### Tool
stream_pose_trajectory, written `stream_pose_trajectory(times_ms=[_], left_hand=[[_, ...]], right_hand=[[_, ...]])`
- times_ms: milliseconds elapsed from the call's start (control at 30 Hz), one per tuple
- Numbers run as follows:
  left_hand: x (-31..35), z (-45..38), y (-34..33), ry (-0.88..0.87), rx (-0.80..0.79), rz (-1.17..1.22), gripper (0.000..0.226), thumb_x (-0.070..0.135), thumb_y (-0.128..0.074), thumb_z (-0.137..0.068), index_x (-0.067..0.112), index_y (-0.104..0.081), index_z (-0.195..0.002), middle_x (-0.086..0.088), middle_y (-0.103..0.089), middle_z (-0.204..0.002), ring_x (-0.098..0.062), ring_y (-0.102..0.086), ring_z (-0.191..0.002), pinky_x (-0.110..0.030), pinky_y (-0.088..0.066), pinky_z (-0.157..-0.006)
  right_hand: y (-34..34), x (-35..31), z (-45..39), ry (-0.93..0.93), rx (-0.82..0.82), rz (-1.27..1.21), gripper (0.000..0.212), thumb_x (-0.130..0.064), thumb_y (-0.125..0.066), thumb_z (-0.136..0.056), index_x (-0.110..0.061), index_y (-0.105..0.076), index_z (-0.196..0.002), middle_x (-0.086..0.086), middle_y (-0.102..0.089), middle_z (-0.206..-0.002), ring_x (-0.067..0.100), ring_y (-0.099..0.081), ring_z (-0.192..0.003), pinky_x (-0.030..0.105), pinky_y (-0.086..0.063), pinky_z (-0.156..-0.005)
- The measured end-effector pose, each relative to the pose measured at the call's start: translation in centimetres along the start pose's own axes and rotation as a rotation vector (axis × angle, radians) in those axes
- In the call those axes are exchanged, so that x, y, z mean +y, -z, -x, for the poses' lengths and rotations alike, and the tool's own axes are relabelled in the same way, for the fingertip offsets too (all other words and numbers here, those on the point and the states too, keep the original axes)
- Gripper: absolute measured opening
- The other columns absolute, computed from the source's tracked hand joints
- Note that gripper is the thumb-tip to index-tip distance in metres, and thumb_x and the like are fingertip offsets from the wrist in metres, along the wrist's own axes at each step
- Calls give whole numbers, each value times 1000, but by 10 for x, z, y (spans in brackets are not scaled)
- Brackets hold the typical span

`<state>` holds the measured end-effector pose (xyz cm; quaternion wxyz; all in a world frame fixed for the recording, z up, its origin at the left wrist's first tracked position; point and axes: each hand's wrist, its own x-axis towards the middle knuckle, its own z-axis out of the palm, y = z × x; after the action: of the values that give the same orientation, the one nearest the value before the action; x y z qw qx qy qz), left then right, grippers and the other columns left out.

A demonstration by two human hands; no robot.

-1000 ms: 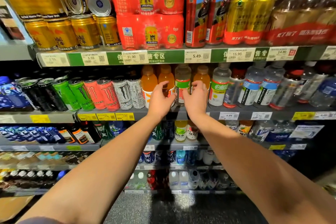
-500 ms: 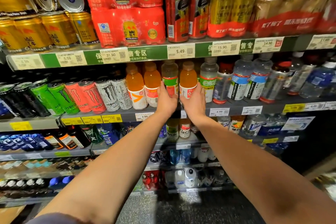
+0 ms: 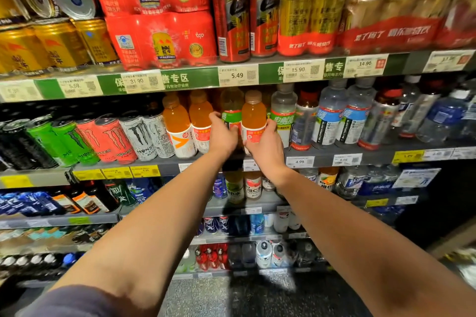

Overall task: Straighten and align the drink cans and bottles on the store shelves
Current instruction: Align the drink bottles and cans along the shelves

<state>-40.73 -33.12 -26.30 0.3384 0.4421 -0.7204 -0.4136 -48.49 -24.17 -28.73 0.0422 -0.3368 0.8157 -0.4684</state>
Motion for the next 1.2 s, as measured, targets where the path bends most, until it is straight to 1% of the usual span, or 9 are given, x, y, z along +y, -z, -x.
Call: stream_pose_trajectory(times_ms=[133,267,433,533,633,700,867,1100,1200], left_hand=[[1,-1,-4,-56,51,-178,69,18,-75,-81,5,-35,-135,-15,-50,-132,-31,-49,-124,-42,-44,-102],[1,0,-11,-57,71,-203,65,18,-75,-82,7,-39,-135,-15,-47,-132,-30,-45,-125,-40,-40,-103],[-6,-6,-12,29,2,18,55,8,-71,-83,18,-28,-116,-13,-61,-119,-28,-62,-110,-41,-50,-92],[-6,-7,-13,-41,35,-77,60,12,-74,-83,9,-33,-126,-14,-57,-125,-27,-55,-117,-41,-47,-97],[-4,-5,-17,-108,69,-250,53,15,-72,-84,6,-41,-126,-16,-48,-126,-32,-46,-120,-42,-42,-98],[-5,-7,-19,-104,67,-228,55,17,-74,-82,6,-41,-125,-15,-49,-125,-32,-47,-119,-43,-43,-97],[-8,-13,-18,-60,93,-12,56,30,-82,-74,12,-39,-105,-14,-60,-110,-30,-60,-103,-47,-52,-87],[-4,-18,-21,-81,111,-152,65,47,-83,-67,7,-50,-107,-13,-57,-110,-31,-61,-101,-47,-53,-85],[-8,-10,-14,-143,162,-126,60,50,-84,-63,13,-56,-101,-5,-64,-102,-22,-63,-93,-40,-54,-78]], right_hand=[[4,0,-2,31,22,81,82,-32,-81,-72,-9,-37,-137,13,-54,-126,32,-54,-117,46,-49,-95],[5,0,1,19,63,87,72,-36,-81,-73,-7,-41,-126,15,-57,-119,34,-59,-109,44,-53,-87],[4,-2,0,-47,29,21,66,-33,-79,-78,-10,-33,-120,17,-64,-111,37,-66,-98,40,-54,-74],[4,-2,-1,-20,45,69,74,-36,-80,-76,-11,-34,-127,15,-62,-116,35,-64,-103,38,-51,-77],[3,-2,0,22,82,136,79,-41,-77,-77,-9,-35,-135,15,-58,-123,33,-60,-110,40,-50,-84],[3,-2,0,6,97,149,74,-44,-75,-78,-9,-39,-132,15,-58,-121,33,-60,-109,39,-49,-84],[3,-1,6,-29,151,117,71,-42,-78,-73,-10,-42,-124,12,-58,-117,34,-62,-105,39,-51,-81],[2,2,9,-50,190,46,69,-41,-78,-74,-10,-43,-126,12,-59,-117,35,-61,-107,42,-52,-84],[5,3,7,-61,153,35,71,-41,-78,-74,-11,-42,-127,12,-59,-119,34,-60,-109,43,-52,-86]])
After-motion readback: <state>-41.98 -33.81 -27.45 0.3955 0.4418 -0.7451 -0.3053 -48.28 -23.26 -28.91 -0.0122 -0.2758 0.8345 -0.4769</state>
